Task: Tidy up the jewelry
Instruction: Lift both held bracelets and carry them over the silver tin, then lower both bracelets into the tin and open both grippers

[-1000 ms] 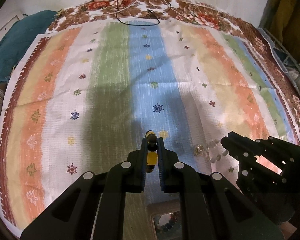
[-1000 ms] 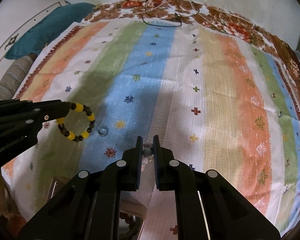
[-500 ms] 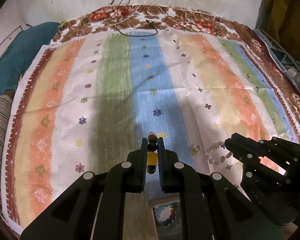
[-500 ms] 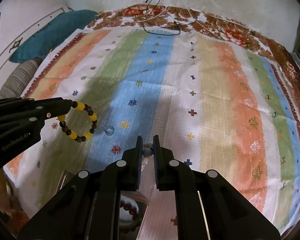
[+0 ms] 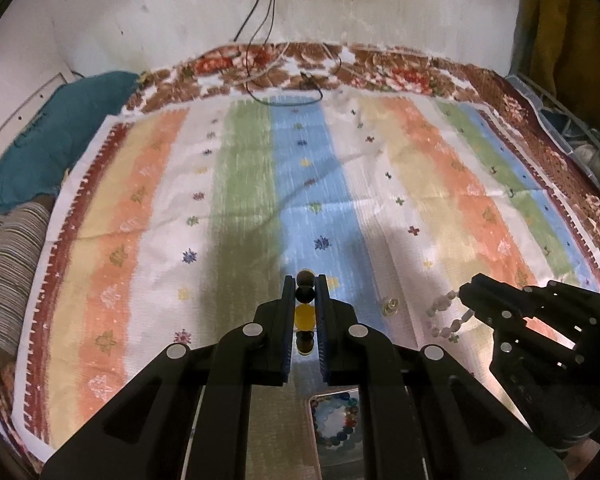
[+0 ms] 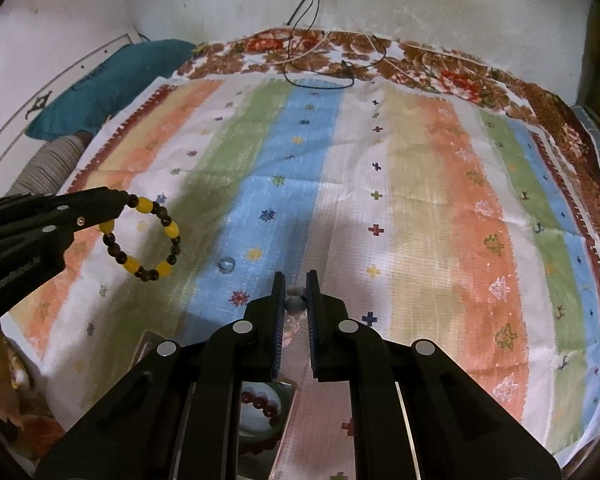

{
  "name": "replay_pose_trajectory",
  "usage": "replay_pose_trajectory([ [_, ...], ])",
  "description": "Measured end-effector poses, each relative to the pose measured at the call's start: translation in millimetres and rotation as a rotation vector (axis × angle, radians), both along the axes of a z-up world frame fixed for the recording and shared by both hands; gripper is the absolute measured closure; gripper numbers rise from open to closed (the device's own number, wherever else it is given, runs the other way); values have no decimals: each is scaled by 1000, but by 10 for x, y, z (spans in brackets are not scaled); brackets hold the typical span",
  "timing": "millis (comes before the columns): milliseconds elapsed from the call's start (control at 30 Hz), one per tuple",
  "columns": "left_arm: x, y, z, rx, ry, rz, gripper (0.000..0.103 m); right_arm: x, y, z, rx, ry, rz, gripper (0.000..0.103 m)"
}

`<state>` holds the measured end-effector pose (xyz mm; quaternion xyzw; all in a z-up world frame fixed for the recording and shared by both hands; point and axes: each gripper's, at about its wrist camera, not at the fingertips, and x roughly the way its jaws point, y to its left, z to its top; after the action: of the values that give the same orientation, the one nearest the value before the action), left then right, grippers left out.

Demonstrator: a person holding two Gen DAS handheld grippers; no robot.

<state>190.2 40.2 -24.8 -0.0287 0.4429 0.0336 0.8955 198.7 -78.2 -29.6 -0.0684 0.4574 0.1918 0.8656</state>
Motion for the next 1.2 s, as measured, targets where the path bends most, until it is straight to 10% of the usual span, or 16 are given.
replay_pose_trajectory([
  [1200, -895, -450, 199, 45, -124, -92, 93, -764, -84, 223, 39, -94, 64, 92],
])
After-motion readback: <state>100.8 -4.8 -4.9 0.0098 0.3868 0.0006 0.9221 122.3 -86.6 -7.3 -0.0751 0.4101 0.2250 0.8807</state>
